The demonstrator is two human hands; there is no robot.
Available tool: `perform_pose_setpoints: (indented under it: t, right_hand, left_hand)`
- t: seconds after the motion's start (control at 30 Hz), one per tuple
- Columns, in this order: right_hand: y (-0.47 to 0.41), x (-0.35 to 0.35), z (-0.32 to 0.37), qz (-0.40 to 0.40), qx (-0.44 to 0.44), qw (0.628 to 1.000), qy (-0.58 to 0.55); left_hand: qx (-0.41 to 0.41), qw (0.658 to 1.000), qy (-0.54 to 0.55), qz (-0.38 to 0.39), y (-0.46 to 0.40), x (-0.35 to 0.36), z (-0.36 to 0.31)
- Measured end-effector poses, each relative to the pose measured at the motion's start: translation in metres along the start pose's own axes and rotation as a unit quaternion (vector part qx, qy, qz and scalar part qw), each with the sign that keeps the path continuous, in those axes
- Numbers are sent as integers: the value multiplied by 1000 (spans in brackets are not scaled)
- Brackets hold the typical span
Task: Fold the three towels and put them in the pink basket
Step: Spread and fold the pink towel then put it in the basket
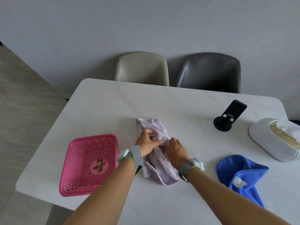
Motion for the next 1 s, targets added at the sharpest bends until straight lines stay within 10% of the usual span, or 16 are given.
perform_pose_setpoints:
  t: [0.3, 0.5, 0.63, 1.0]
  right_hand:
    - [-40, -74, -6, -148, 92, 959, -222]
    - [-60, -89, 28, -77, 34, 969, -233]
    - [-70, -96, 42, -53, -21, 984, -171]
    - [-85, -47, -69, -31, 181, 981, -67]
  left_hand:
    - [24, 964, -226, 141, -20, -2, 1]
    - [141, 979, -141, -49, -49, -42, -54]
    - [290, 941, -171, -27, -60, -46, -120]
    - [228, 960, -141, -81, -141, -81, -155]
Point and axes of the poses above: each hand's wrist, its own y-axis away from the middle knuckle, its own x-axis out of the palm, z = x × y, the point moved 8 cm from there along -y, towards the middle knuckle, and after that the axes turned 2 degrees about -y, right-handed, at the moved point
